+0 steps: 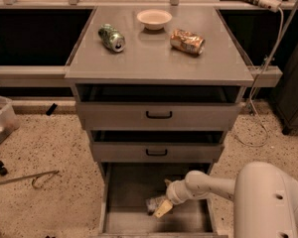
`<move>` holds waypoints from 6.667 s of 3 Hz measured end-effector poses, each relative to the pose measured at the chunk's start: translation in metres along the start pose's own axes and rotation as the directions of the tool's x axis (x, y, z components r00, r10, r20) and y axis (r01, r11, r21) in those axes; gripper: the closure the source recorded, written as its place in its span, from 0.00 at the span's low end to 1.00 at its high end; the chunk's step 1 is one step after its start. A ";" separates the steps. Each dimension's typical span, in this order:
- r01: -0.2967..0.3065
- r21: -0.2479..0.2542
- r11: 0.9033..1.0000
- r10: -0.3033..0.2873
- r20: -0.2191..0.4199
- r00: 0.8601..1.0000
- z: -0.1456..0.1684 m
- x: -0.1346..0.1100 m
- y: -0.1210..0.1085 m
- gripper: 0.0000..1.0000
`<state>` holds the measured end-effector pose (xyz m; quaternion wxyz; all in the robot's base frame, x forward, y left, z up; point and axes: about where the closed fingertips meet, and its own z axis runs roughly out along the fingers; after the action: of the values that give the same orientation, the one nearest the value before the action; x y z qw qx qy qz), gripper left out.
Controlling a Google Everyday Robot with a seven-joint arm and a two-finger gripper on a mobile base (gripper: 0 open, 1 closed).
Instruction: Pick blue plastic bottle from bottom drawer and place on counter
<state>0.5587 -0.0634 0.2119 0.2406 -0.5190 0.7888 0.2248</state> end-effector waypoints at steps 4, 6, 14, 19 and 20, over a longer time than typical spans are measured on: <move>-0.037 0.007 0.999 0.037 -0.006 0.999 0.055 0.038 -0.021 0.00; -0.019 -0.005 1.000 0.018 -0.056 0.998 0.064 0.049 -0.020 0.42; 0.038 0.205 0.978 -0.111 0.358 0.927 -0.215 -0.062 0.083 1.00; 0.301 0.384 0.873 -0.464 0.465 0.754 -0.408 -0.266 0.071 1.00; 0.351 0.451 0.821 -0.552 0.468 0.691 -0.481 -0.332 0.050 1.00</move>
Offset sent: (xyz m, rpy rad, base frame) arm 0.0273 0.0036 -0.0595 0.0081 -0.0050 -0.0410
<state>0.5570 -0.1004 0.7969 0.5993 -0.5579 0.5480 0.1708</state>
